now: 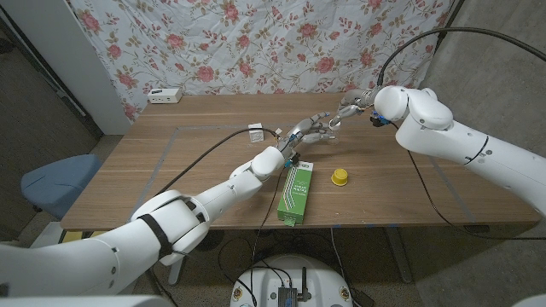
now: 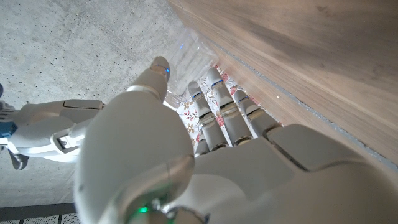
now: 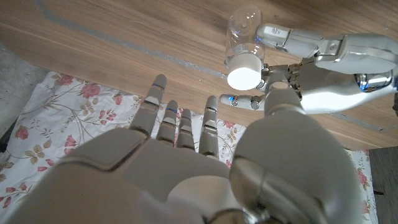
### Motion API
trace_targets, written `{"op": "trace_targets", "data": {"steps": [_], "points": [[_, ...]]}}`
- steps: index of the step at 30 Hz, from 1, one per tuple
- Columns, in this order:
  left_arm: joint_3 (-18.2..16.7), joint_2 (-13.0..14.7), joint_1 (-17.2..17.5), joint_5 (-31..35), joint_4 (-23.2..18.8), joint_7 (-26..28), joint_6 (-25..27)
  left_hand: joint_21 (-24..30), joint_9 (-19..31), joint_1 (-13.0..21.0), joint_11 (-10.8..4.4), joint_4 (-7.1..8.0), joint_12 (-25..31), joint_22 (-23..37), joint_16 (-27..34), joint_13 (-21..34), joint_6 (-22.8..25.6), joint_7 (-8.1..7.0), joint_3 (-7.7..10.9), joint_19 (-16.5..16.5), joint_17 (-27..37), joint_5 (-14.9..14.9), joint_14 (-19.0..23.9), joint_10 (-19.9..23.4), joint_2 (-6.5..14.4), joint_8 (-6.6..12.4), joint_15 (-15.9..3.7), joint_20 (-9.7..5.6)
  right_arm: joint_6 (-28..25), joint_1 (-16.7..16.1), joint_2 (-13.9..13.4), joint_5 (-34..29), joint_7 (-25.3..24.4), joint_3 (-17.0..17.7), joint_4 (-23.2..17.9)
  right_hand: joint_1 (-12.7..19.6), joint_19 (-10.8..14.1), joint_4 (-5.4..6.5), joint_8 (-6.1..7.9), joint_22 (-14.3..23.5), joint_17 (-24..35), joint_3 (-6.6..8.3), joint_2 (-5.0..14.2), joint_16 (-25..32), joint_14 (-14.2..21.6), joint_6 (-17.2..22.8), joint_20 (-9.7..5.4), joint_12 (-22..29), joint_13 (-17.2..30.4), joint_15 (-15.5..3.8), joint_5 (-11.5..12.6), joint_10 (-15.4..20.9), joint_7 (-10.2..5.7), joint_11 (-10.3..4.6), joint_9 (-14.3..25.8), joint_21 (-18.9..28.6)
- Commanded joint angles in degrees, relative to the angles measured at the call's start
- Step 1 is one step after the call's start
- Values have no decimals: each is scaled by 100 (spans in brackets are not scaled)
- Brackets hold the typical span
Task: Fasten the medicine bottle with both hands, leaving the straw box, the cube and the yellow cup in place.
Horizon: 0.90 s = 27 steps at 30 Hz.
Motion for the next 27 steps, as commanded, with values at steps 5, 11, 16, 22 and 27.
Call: {"op": "trace_targets", "data": {"steps": [5,11,16,22,27], "points": [[-28,16,17,8,-47,-37,15,4,22,-32,-11,-6,23,10,12,13,9,-5,48,65,19,28,61,30,18,3,-625,-760,-18,141,144,-358,270,-225,85,228,19,-55,160,21,2,84,-6,53,22,251,0,85,21,-21,46,15,34,17,5,33],[-23,-2,15,19,-19,-23,-8,4,22,-38,-7,-1,22,10,15,13,7,-1,53,63,21,29,69,26,26,2,-625,-749,-55,93,200,-468,236,-222,127,434,81,-62,282,22,-4,151,-27,90,105,531,-5,137,15,-84,29,129,-2,-16,20,56],[-18,-20,11,22,14,-20,-14,6,22,-36,-9,-6,24,10,9,13,13,-5,57,66,18,29,59,30,21,5,-625,-756,-21,57,232,-472,208,-191,176,513,130,-44,350,22,-8,173,-40,112,169,707,-7,158,11,-116,14,191,-23,-39,30,70],[-15,-44,-2,15,60,-22,-26,5,22,-35,-15,-10,23,10,8,13,11,-13,59,64,18,29,57,27,15,4,-624,-758,5,8,266,-476,151,-149,207,553,174,-19,398,22,-9,181,-42,122,204,840,-7,181,7,-146,1,267,-56,-48,40,80],[-11,-70,-18,6,119,-29,-52,6,22,-39,-10,-10,29,10,10,13,13,-16,56,66,19,28,58,44,11,5,-624,-760,14,-30,286,-479,99,-125,225,604,247,1,486,21,-11,190,-45,142,277,1078,-11,208,3,-152,-14,370,-61,-63,54,94]]}}
